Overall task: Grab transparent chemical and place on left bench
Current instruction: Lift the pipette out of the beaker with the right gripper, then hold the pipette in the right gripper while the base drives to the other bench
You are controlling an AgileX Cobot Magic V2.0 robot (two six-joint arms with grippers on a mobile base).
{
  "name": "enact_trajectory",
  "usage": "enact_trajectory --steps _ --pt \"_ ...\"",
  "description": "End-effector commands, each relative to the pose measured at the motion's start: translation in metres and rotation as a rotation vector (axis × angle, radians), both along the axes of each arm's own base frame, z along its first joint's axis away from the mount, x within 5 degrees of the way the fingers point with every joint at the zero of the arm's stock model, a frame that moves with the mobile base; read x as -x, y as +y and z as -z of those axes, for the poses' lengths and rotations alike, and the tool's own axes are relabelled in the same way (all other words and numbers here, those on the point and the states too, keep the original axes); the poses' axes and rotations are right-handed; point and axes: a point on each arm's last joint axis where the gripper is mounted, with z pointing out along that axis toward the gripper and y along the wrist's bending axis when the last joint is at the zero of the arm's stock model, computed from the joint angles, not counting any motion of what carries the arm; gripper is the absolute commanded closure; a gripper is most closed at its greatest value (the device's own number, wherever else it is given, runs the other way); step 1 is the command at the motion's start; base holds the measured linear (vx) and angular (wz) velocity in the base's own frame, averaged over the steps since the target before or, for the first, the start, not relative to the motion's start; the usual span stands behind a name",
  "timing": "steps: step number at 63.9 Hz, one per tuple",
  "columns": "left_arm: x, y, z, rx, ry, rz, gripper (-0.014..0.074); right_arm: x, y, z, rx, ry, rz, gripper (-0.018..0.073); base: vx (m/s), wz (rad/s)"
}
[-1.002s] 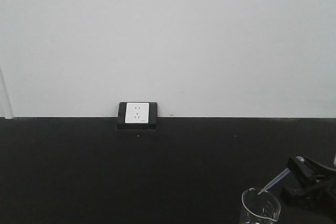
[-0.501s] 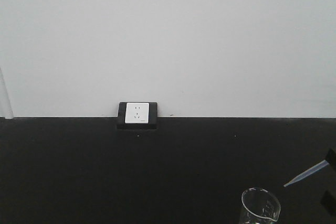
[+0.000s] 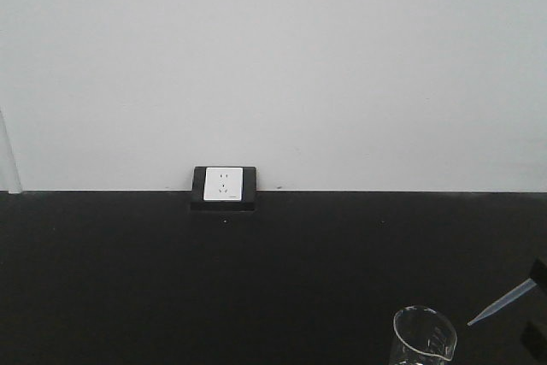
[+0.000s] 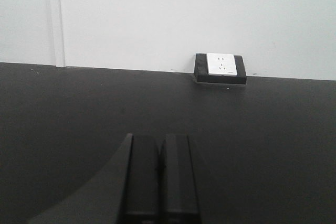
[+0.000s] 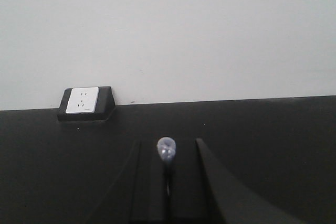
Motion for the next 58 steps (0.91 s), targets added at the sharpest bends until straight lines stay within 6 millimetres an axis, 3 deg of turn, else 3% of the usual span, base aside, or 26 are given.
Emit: enact_trajectory --steps 1,58 --pt "0.0015 0.0002 -0.0027 0.014 -0.081 0.001 0.0600 -0.0003 0.0015 -0.0177 -0.012 -0.111 -0.017 0.0567 0.00 0.00" --pt "0.0015 0.0002 -0.0027 0.014 -0.081 0.001 0.0600 -0.0003 0.0015 -0.0177 -0.012 -0.111 -0.017 0.0567 -0.08 0.00"
